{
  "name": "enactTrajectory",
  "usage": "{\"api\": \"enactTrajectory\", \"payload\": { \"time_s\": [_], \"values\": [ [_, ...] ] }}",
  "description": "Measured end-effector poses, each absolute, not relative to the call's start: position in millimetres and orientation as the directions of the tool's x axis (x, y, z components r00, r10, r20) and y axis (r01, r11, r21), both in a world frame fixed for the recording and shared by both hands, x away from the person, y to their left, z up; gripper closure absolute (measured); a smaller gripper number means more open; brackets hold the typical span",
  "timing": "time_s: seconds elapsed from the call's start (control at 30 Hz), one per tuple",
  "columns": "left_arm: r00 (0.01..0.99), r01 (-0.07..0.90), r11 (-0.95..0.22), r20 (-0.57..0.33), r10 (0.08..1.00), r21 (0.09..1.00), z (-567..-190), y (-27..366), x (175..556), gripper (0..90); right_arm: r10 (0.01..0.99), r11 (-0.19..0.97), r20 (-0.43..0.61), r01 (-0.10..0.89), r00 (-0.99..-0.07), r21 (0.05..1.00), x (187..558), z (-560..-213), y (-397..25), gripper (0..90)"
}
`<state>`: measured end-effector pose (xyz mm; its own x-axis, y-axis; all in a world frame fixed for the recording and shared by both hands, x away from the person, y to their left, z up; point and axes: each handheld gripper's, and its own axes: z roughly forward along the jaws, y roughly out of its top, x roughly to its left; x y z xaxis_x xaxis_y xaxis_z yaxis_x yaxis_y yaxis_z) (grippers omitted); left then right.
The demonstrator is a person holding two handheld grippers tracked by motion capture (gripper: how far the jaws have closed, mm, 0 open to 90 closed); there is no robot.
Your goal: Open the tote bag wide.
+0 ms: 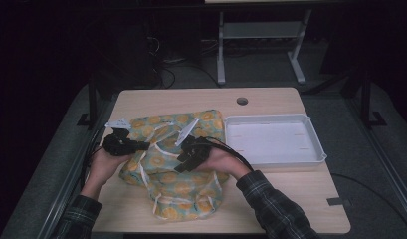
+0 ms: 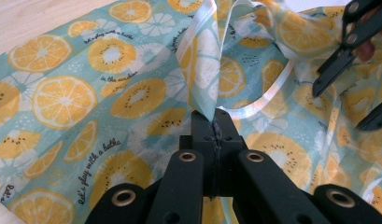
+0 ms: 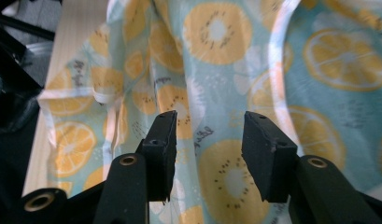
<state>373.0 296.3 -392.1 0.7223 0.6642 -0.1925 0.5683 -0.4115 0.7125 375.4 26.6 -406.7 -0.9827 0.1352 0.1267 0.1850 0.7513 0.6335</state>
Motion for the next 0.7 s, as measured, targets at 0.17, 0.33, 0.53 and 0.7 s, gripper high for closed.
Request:
{"api": "enactTrajectory", "payload": {
  "time_s": [0.17, 0.33, 0.53, 0.7],
  "values": [
    [0.728, 0.571, -0.424, -0.195, 0.658, 0.703, -394, 295, 373, 90.0, 0.129, 0.792, 0.095, 0.160, -0.987, 0.590, 373, -421, 37, 51.1],
    [0.732, 0.568, -0.426, -0.196, 0.652, 0.704, -394, 293, 373, 89.9, 0.128, 0.825, 0.052, 0.136, -0.990, 0.549, 370, -431, 43, 58.2],
    [0.730, 0.571, -0.422, -0.200, 0.654, 0.704, -394, 294, 373, 89.9, 0.126, 0.835, 0.066, 0.142, -0.990, 0.532, 372, -435, 42, 84.4],
    [0.730, 0.572, -0.422, -0.202, 0.653, 0.703, -393, 294, 372, 89.9, 0.126, 0.826, 0.079, 0.149, -0.989, 0.543, 373, -434, 40, 89.7]
  ]
}}
